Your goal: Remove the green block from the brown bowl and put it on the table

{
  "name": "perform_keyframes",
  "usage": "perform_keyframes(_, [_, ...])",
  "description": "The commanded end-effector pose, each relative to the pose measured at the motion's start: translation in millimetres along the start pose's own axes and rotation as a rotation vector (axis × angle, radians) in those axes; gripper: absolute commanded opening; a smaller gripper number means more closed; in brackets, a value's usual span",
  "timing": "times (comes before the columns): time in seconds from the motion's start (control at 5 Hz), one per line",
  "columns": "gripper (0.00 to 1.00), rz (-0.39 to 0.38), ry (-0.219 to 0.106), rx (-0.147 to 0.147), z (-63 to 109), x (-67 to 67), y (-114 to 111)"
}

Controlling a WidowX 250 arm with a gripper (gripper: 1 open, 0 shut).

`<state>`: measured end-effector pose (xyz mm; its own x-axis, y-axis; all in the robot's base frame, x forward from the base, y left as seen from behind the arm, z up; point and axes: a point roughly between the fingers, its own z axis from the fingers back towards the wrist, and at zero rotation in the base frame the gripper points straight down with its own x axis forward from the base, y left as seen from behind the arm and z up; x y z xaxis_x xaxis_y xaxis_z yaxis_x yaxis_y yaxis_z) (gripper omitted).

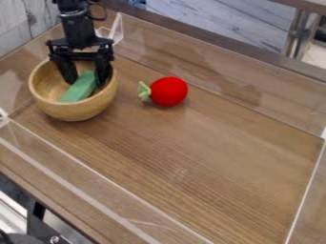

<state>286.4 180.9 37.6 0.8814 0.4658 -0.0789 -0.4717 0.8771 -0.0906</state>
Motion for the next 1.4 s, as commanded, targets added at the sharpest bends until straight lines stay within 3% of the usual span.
perform_keyframes(0.0, [1.0, 0.031, -0.067, 0.001, 17.3, 11.7, 2.4])
perform_keyframes(0.6, [1.0, 0.07, -0.071, -0.01, 14.5, 23.3, 6.9])
perform_keyframes(0.8, [0.0, 0.069, -0.074, -0.017, 19.9, 22.8, 6.0])
perform_keyframes(1.2, [0.0, 0.042, -0.127, -0.097, 72.1, 18.4, -9.9])
